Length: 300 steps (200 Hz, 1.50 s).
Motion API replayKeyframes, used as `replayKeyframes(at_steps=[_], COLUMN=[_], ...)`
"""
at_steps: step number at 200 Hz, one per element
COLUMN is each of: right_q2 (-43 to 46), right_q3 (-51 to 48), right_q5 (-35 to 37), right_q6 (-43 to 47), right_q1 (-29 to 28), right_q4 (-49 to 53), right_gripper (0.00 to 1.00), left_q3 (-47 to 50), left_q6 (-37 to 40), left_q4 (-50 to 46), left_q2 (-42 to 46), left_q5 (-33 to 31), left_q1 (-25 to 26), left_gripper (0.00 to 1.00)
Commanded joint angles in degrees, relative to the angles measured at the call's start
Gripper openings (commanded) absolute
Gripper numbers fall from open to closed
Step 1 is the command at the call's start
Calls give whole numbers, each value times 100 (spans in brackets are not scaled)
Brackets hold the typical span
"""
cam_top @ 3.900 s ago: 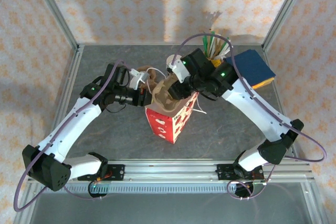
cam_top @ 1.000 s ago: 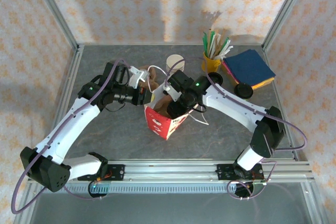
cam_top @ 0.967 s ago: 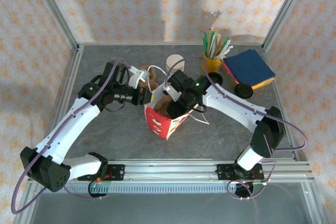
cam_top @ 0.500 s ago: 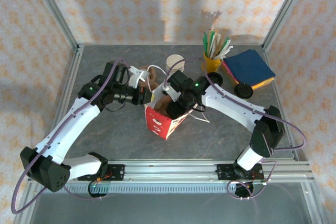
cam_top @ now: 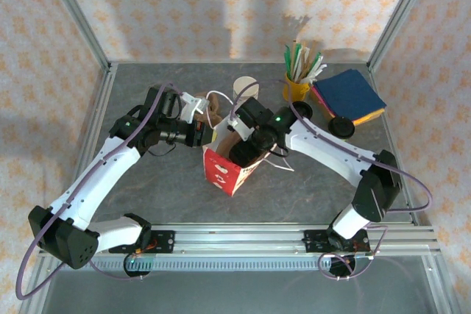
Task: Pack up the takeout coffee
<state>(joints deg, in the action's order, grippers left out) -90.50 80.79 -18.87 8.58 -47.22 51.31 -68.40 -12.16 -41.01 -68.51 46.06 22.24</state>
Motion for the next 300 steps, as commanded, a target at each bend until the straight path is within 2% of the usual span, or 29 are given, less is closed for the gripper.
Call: replayKeyframes(at_steps=[1, 93, 132, 159, 175, 194, 210, 242, 272, 300], right_q2=[323, 1252, 1539, 1877, 2183, 2506, 2645, 2683, 2311, 1816], right_q3=[108, 270, 361, 426, 294, 160, 113, -27, 52, 95], right_q5=[125, -432, 5, 722, 1410, 2083, 2340, 2459, 2619, 2503], right_q6=[-35, -686, -1483, -2602, -3481, -4495, -5096, -5674, -5923, -5935], right_q1=[-46, -52, -49, -50, -38, -41, -24, -8, 11, 44], right_q4=[-198, -1093, -1415, -1505, -1440, -1144, -867, -689, -286, -212], right_gripper=[77, 78, 78, 79, 78, 75, 74, 74, 72, 69], left_q3=[45, 29, 15, -22, -83, -262, -497, -745, -863, -916], left_q6=[-84, -120, -205, -275, -165, -40, 37, 234, 183, 261], left_q4=[256, 208, 232, 193, 156, 93, -37, 50, 359, 524], left_q2=[-4, -18, -48, -47, -10, -6, -5, 233, 628, 810], left_q5=[4, -49, -123, -215, -391, -582, -980, -1686, -2460, -2671], left_q1=[2, 7, 8, 9, 4, 4, -1, -7, -71, -128], left_gripper=[0, 0, 0, 23, 36, 48, 55, 64, 72, 73])
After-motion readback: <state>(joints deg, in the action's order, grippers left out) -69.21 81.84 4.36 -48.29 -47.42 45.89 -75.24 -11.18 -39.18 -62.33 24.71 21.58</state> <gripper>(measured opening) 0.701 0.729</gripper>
